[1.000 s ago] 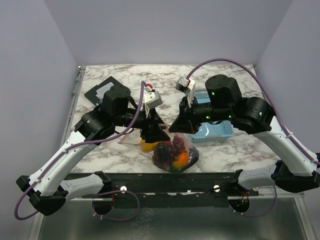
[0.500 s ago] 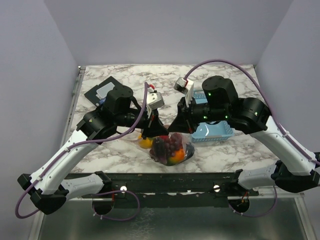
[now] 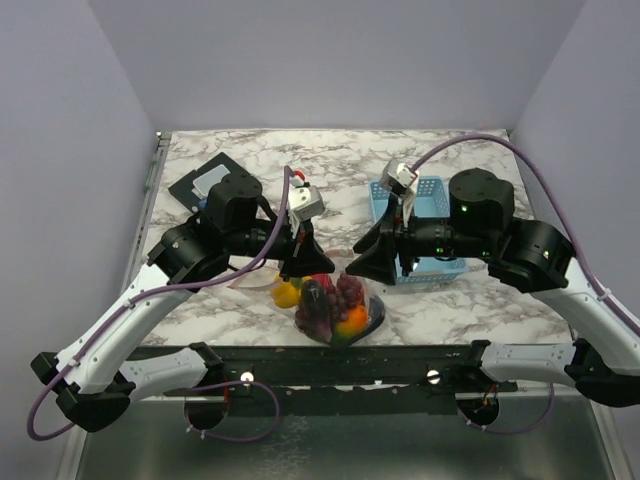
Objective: Place the food in the zip-top bag and seal the zipper
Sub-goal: Zip the zipper food storage bag at the center of the board.
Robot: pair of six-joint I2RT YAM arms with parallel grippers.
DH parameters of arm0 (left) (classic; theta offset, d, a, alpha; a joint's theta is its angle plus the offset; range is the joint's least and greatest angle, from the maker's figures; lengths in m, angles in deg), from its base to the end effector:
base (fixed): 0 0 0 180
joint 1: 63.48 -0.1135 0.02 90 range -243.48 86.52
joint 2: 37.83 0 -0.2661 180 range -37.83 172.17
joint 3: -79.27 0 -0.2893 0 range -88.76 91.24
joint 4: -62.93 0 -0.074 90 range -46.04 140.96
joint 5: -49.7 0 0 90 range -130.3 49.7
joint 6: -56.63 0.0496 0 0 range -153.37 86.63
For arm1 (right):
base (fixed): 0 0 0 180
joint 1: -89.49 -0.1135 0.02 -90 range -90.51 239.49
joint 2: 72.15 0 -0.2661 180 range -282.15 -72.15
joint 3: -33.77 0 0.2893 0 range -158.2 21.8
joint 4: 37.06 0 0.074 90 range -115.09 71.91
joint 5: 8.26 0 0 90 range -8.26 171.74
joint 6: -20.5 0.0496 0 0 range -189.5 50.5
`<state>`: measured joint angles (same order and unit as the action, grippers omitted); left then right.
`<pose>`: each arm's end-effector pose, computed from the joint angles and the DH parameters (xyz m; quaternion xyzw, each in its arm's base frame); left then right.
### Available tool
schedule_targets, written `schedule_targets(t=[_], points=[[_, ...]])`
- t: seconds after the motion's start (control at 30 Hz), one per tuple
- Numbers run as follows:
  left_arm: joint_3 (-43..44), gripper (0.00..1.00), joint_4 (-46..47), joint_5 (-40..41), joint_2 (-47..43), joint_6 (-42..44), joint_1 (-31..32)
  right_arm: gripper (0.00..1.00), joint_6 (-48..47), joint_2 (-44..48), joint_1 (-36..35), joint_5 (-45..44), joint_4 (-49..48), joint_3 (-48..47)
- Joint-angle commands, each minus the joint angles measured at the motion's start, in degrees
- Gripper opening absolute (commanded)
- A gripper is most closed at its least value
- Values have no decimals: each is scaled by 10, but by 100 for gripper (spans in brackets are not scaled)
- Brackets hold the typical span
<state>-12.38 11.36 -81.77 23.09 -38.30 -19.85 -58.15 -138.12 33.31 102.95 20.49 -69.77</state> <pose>0.1575 -0.1955 0.4339 0.4417 0.6769 -0.4799 0.3412 0.1264 0.2210 0.4918 -0.4046 0.7040 0.4387 0.3850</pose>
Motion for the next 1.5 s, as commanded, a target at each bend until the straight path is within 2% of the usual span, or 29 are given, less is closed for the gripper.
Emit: schedule_targets(t=[0.0, 0.23, 0.27, 0.3, 0.73, 1.2, 1.47], points=[[22, 0, 29, -15, -27, -21, 1, 56, -22, 53, 0, 36, -76, 46], [27, 0, 47, -40, -35, -41, 1, 57, -39, 83, 0, 40, -121, 109], [28, 0, 48, -45, -72, -43, 1, 57, -40, 84, 0, 39, -125, 112], [29, 0, 50, -49, -41, -45, 1, 57, -41, 84, 0, 40, -129, 115], [30, 0, 54, -64, -36, -48, 1, 52, -43, 66, 0, 66, -170, 127], [26, 0, 55, -69, -32, -41, 1, 39, -48, 42, 0, 79, -171, 123], [24, 0, 55, -72, -32, -38, 1, 26, -47, 35, 0, 84, -175, 120]])
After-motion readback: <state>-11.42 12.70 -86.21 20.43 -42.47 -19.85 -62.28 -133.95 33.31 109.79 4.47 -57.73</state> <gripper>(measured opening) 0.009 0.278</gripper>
